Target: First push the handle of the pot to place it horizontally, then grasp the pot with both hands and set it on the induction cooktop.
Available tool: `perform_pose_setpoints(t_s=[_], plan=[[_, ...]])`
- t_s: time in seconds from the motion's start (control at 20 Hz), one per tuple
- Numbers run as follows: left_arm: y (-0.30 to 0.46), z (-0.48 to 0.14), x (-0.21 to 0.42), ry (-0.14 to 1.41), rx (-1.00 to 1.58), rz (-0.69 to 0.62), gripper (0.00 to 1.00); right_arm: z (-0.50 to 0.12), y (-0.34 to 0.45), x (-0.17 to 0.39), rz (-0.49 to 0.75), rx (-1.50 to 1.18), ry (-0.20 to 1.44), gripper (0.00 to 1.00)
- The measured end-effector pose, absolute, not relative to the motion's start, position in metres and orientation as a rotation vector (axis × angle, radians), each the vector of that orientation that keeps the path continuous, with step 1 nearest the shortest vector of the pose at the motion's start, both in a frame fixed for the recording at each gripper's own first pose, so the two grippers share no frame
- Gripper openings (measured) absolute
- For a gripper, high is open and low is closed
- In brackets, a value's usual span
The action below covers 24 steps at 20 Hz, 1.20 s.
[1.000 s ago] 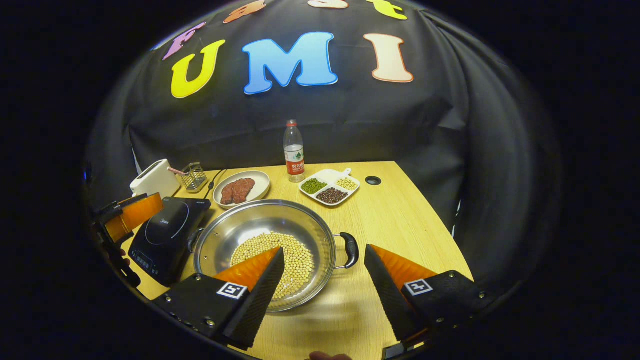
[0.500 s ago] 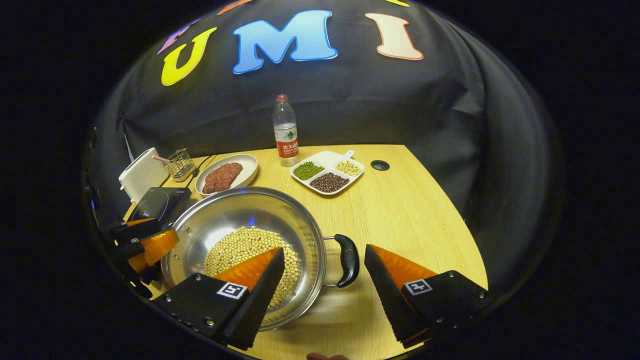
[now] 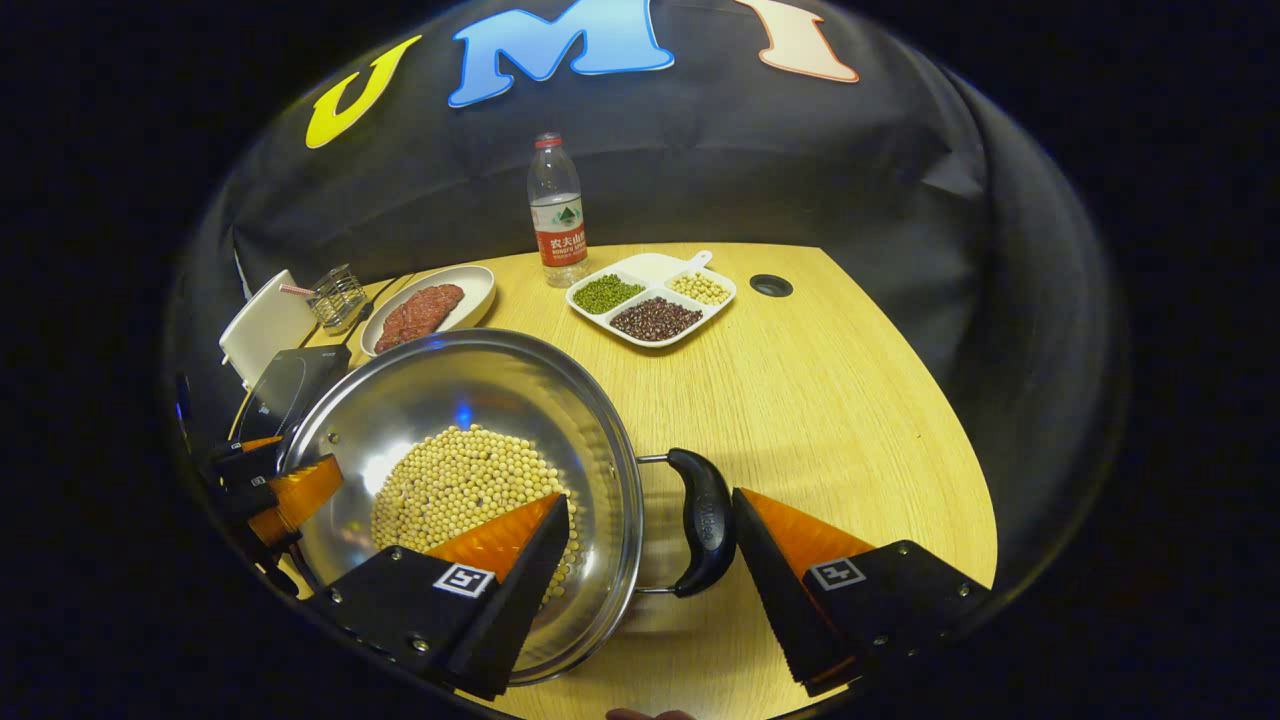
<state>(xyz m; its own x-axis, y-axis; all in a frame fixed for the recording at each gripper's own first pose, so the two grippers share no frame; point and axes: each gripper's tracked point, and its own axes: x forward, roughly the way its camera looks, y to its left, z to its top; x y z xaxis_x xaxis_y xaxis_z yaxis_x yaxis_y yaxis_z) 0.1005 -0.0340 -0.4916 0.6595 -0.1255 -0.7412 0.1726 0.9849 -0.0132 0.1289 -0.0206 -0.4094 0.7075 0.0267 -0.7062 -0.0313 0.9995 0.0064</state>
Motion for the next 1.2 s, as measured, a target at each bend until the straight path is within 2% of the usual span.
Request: perform_pose_setpoints(t_s=[0.15, 0.2, 0.25, 0.3, 0.5, 0.6, 0.65, 0.8, 0.85, 0.95, 1.0, 1.05, 1.1, 1.2], plan=[[-0.032, -0.498, 0.102, 0.843, 0.072, -0.179, 0.97, -0.417, -0.022, 0.132, 0.032, -0.019, 0.796, 0.98], [-0.031, -0.500, 0.101, 0.853, 0.069, -0.179, 0.98, -0.419, -0.025, 0.134, 0.024, -0.039, 0.799, 0.94], [-0.032, -0.501, 0.101, 0.855, 0.058, -0.184, 0.91, -0.422, -0.028, 0.136, 0.020, -0.060, 0.801, 0.85], [-0.033, -0.502, 0.102, 0.855, 0.056, -0.186, 0.90, -0.422, -0.029, 0.136, 0.021, -0.069, 0.808, 0.76], [-0.032, -0.501, 0.102, 0.859, 0.065, -0.190, 0.87, -0.422, -0.029, 0.136, 0.034, -0.053, 0.829, 0.74], [-0.031, -0.501, 0.103, 0.869, 0.063, -0.188, 0.89, -0.421, -0.028, 0.132, 0.036, -0.031, 0.834, 0.71], [-0.031, -0.503, 0.104, 0.877, 0.061, -0.186, 0.83, -0.425, -0.027, 0.133, 0.038, -0.025, 0.847, 0.67], [-0.029, -0.502, 0.107, 0.893, 0.054, -0.180, 0.76, -0.423, -0.026, 0.131, 0.027, 0.020, 0.858, 0.60], [-0.029, -0.502, 0.108, 0.901, 0.051, -0.180, 0.77, -0.425, -0.025, 0.130, 0.022, 0.020, 0.866, 0.60], [-0.029, -0.501, 0.108, 0.903, 0.050, -0.184, 0.69, -0.422, -0.025, 0.128, 0.017, 0.019, 0.871, 0.60], [-0.029, -0.500, 0.108, 0.901, 0.049, -0.185, 0.72, -0.422, -0.024, 0.127, 0.017, 0.019, 0.873, 0.60], [-0.028, -0.497, 0.107, 0.896, 0.048, -0.185, 0.68, -0.420, -0.024, 0.127, 0.016, 0.020, 0.871, 0.60], [-0.028, -0.495, 0.107, 0.891, 0.047, -0.185, 0.72, -0.418, -0.024, 0.126, 0.015, 0.020, 0.867, 0.60], [-0.025, -0.485, 0.105, 0.885, 0.045, -0.186, 0.72, -0.407, -0.023, 0.120, 0.012, 0.014, 0.858, 0.60]])
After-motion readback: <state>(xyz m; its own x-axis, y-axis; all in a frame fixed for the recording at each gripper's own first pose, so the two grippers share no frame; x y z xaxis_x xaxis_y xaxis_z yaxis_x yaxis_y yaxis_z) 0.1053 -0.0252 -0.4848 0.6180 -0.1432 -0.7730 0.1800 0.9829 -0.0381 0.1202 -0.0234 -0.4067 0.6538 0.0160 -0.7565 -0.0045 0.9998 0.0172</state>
